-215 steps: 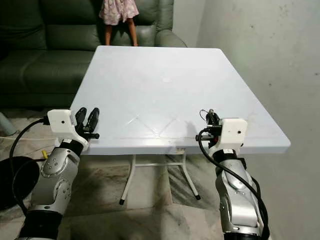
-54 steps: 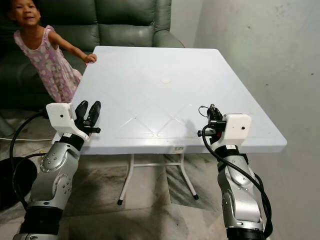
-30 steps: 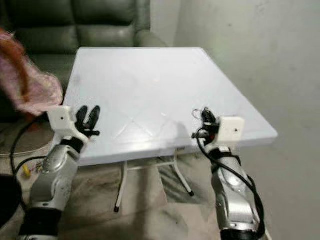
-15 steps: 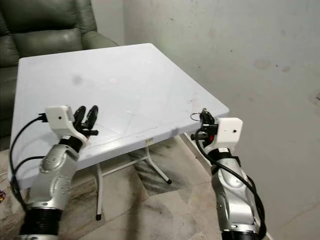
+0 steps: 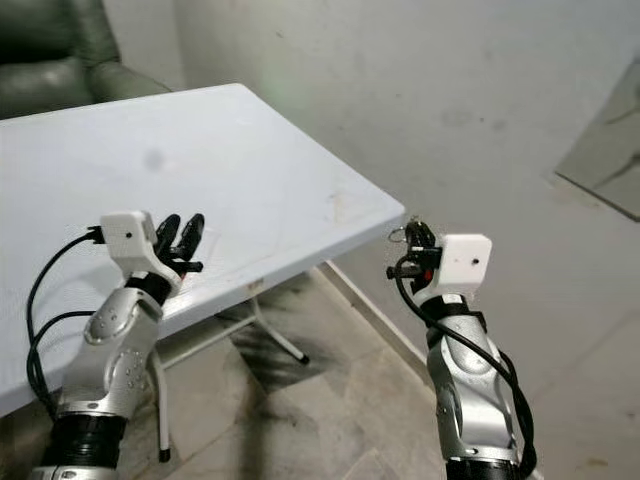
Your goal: Hang keys on a hook
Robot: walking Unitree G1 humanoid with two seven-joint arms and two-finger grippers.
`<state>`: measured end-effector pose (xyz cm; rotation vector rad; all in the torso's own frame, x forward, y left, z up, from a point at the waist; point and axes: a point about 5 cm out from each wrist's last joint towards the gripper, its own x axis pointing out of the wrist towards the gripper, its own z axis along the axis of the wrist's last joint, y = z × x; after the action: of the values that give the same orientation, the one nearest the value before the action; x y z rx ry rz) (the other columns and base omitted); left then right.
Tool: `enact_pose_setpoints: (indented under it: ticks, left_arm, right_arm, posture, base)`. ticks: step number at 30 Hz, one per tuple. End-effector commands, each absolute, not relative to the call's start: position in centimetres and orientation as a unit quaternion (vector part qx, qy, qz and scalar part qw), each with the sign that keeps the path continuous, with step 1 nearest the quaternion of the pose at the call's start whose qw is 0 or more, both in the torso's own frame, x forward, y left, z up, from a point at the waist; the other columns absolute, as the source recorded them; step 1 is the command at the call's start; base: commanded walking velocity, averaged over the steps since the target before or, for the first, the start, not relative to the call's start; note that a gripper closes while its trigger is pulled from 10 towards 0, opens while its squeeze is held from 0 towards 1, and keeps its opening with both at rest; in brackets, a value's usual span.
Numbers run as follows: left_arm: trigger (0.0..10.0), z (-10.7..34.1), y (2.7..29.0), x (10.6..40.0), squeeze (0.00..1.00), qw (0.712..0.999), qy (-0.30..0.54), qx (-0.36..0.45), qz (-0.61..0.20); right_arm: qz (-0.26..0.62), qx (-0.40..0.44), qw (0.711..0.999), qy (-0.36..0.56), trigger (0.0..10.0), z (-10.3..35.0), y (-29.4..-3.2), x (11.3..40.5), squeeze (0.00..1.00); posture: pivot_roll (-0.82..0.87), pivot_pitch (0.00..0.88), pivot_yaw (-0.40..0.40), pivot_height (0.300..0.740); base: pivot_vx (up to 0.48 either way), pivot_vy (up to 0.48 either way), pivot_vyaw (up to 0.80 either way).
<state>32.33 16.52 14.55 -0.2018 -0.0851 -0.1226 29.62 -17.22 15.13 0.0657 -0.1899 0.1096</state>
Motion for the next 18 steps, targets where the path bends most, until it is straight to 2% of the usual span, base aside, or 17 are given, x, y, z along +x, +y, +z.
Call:
enact_pose_setpoints:
  ticks: [1, 18]
  left_arm:
    - [10.0, 14.74, 15.38, 32.63, 0.00, 0.991, -0.040, -0.105, -0.075]
    - [10.0, 14.65, 15.38, 32.70, 0.00, 0.992, -0.036, -0.100, -0.071]
  right_arm:
    - [0.040, 0.027, 0.994, -0.098, 10.0, 15.30, -17.97, 29.55, 0.00]
    - [0.041, 0.029, 0.994, -0.100, 10.0, 15.44, -17.85, 29.79, 0.00]
  posture:
    - [0.13, 0.000, -0.050, 0.736]
    - [0.13, 0.000, -0.054, 0.736]
  base:
    - [0.000, 0.000, -0.69]
    - [0.000, 0.000, -0.69]
